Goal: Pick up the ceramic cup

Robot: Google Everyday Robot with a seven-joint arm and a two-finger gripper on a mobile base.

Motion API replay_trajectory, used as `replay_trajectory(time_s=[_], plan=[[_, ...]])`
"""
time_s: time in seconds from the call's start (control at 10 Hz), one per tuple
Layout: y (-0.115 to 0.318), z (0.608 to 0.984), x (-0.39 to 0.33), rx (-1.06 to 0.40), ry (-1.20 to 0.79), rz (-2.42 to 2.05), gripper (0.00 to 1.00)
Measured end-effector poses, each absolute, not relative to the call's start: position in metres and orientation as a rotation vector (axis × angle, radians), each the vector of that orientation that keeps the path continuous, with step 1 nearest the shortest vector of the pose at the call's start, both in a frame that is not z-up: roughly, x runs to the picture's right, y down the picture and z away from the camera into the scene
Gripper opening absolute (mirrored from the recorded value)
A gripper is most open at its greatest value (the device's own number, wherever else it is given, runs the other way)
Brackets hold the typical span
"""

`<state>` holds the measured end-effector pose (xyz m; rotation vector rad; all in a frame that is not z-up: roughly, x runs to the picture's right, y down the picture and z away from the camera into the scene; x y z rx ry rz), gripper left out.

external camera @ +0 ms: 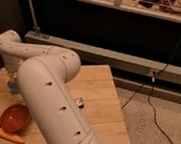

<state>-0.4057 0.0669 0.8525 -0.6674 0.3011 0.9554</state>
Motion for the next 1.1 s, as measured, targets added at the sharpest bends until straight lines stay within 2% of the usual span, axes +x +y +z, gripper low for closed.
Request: replay_trajectory(time_s=[0.4, 0.6, 0.8, 1.1], plan=[[0.084, 0.872, -0.397, -0.737, 0.352, 0.991, 0.64], [0.095, 0.88, -0.392, -0.793, 0.368, 1.0, 0.47], [0.1, 0.883, -0.391, -0.836, 0.36, 0.979, 0.25], [0.089, 0.874, -0.397, -0.868, 0.315, 0.96, 0.01]])
